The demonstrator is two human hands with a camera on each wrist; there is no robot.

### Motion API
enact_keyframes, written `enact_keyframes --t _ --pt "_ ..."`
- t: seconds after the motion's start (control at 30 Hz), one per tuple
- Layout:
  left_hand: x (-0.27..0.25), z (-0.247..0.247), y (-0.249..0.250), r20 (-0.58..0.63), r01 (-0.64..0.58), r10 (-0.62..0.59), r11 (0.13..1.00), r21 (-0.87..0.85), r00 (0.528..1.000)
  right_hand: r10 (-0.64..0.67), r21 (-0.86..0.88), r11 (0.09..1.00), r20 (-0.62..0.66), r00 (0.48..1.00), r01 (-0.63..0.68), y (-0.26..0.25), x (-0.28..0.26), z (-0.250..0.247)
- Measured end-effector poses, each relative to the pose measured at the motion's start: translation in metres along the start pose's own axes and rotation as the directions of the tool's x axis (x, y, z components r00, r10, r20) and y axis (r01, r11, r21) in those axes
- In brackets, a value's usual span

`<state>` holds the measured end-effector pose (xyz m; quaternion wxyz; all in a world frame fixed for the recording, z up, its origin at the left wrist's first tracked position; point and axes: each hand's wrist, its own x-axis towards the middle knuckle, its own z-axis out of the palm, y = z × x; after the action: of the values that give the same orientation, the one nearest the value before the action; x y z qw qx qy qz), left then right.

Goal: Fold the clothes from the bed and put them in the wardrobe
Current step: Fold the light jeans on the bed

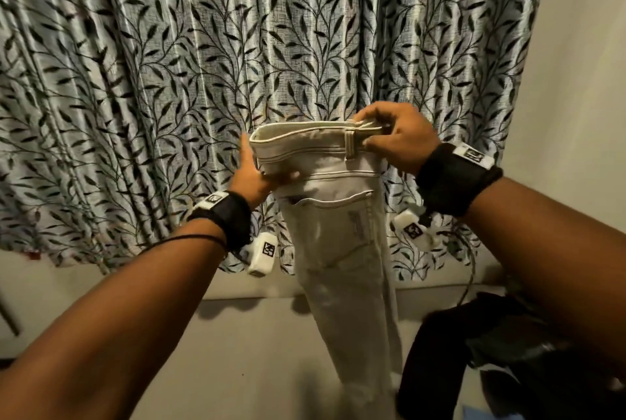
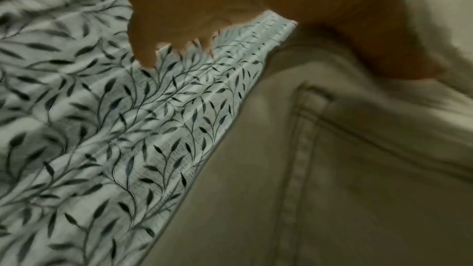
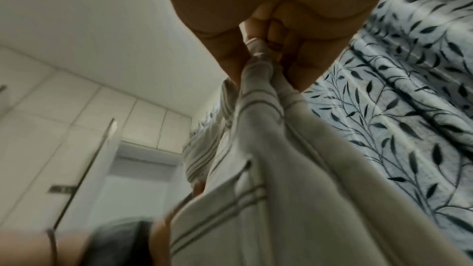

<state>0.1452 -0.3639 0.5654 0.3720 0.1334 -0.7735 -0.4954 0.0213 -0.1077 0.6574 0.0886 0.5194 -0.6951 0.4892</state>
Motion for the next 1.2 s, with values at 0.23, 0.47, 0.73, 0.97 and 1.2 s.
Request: enact_keyframes --t 0.23,0.47,0.73,0.97,1.2 --pt "-0.012 0.036 0.023 0.238 -0.073 0.095 0.992 -0.101 0.967 0.148 -0.337 0.937 0.142 0.979 -0.092 0.015 -0.003 -0.035" --pt "-0.017 0.057 0.023 0.365 -0.204 0.137 0.967 0.153 0.921 0.248 -0.608 0.786 0.473 0.845 0.110 0.004 -0.002 0.000" --pt "-0.103 -0.008 -0.087 0.426 0.077 -0.212 0.947 0.313 0.879 0.210 -0.392 0.918 0.335 0.919 -0.067 0.022 -0.052 0.080" --pt "-0.193 -0.025 -0.204 0.521 0.296 -0.548 0.819 0.491 0.654 0.277 -0.208 0.955 0.381 0.882 -0.211 0.034 -0.111 0.094" --pt "-0.205 0.012 -0.207 0.518 0.405 -0.544 0.839 0.364 0.660 0.597 0.216 0.755 0.163 0.786 -0.619 0.152 -0.222 0.040"
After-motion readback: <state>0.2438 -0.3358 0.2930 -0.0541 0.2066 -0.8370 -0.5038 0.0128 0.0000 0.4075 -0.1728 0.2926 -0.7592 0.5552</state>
